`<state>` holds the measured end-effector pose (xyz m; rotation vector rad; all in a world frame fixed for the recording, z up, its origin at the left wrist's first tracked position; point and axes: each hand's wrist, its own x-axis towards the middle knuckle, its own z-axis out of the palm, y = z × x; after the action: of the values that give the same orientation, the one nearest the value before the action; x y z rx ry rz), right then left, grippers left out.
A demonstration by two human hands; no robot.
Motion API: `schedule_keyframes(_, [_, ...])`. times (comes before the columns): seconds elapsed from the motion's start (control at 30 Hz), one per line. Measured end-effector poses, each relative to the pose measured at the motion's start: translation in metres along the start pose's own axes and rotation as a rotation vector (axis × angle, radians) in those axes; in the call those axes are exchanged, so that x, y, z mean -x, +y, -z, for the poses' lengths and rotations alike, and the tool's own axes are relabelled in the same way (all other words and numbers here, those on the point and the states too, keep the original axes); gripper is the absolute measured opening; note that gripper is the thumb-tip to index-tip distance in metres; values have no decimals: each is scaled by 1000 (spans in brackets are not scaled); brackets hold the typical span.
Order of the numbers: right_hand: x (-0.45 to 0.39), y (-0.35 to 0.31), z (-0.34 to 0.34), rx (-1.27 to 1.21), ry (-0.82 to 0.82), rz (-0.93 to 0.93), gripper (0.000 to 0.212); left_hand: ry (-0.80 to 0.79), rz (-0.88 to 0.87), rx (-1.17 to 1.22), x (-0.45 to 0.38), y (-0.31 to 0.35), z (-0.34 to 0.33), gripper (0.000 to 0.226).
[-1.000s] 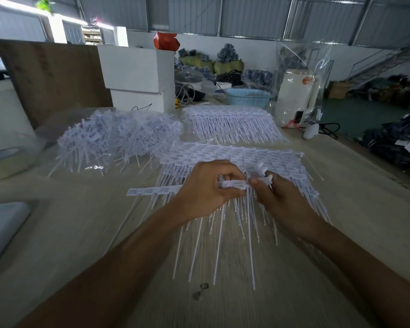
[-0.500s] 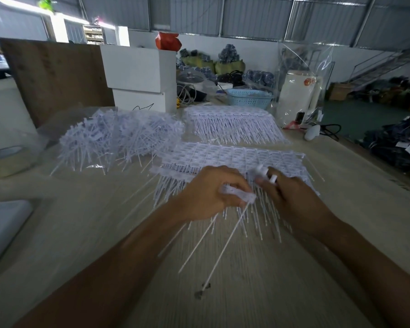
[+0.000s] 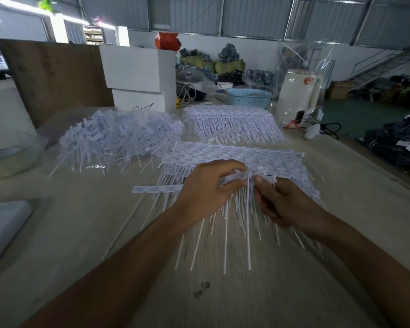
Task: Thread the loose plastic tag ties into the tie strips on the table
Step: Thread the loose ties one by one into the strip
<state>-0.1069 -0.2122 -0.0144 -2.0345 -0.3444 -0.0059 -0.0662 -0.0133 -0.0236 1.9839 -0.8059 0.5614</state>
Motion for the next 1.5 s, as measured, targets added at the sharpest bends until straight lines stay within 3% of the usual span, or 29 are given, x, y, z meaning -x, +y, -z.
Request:
schedule_keyframes(0.13, [-1, -6, 0, -56, 9, -72, 41, -51, -31, -37, 2, 0, -2, 22])
schedule_keyframes(0.33, [1, -14, -6, -300, -1, -232, 47, -26, 39, 60, 2, 4, -6, 38])
schedule_keyframes(0.67, [-4, -8, -8, -369, 138, -236, 43, -147, -32, 24, 0, 5, -2, 26])
schedule_keyframes(0.87, [-1, -6, -9, -520, 27, -223, 42, -161, -39, -132, 3, 0, -3, 29])
schedule_keyframes(1.2, [0, -12, -9, 41, 143, 69, 51, -171, -149, -261, 6, 0, -2, 21])
schedule_keyframes(1.37, [-2, -7, -7, 102, 144, 100, 46, -199, -119, -196, 4, -2, -1, 19])
schedule_keyframes(1.5, [-1, -1, -6, 329, 144, 261, 22, -210, -38, -73, 3, 0, -1, 17])
